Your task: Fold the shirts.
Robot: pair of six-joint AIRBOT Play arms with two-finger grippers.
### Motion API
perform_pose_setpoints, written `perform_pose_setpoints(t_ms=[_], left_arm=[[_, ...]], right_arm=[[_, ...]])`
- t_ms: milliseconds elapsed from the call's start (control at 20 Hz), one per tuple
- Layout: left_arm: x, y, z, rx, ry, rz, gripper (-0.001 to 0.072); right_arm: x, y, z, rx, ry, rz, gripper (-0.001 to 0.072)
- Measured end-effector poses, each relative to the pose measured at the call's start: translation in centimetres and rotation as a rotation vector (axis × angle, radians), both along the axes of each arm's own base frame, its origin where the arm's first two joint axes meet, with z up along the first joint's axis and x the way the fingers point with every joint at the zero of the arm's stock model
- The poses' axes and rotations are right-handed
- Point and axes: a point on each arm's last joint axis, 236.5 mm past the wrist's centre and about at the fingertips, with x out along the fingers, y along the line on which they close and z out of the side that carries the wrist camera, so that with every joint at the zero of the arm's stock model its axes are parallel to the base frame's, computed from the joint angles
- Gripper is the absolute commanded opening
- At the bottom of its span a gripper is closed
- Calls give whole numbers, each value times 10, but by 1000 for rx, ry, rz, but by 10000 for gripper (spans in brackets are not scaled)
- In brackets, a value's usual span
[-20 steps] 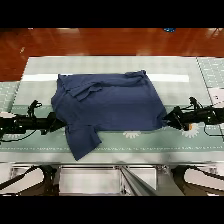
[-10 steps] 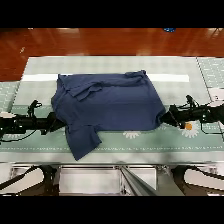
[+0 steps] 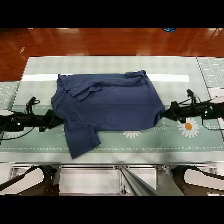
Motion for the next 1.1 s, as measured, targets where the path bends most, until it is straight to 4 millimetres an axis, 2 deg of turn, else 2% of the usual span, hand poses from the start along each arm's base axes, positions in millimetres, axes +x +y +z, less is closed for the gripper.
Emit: perform_pose_setpoints(t_ms=[100, 200, 350, 450, 500, 600, 700, 800, 900, 950, 1100], left_arm=[[23, 5, 30, 8, -90, -9, 23], [53, 10, 78, 21, -226, -23, 23], [94, 19, 181, 81, -486, -48, 23], [110, 19, 268, 130, -695, -62, 23], [111, 17, 313, 164, -802, -73, 23], [102, 11, 399, 233, -1003, -85, 23], [78, -1, 470, 300, -1174, -100, 23], [47, -14, 527, 369, -1318, -102, 23], [13, -22, 568, 463, -1430, -79, 23], [-6, -25, 583, 515, -1474, -66, 23], [-62, -28, 612, 679, -1560, 2, 23]], right_arm=[[28, -6, 37, -9, -111, 28, 22], [62, -16, 91, -52, -263, 47, 21], [105, -29, 205, -150, -545, 55, 22], [116, -31, 294, -217, -756, 53, 22], [114, -28, 337, -244, -857, 51, 22], [96, -19, 418, -303, -1052, 53, 22], [63, -4, 490, -361, -1241, 46, 22], [26, 8, 540, -414, -1382, 28, 22], [-16, 21, 579, -476, -1506, 7, 22], [-35, 25, 590, -508, -1544, -2, 22], [-88, 32, 606, -626, -1601, -33, 22]])
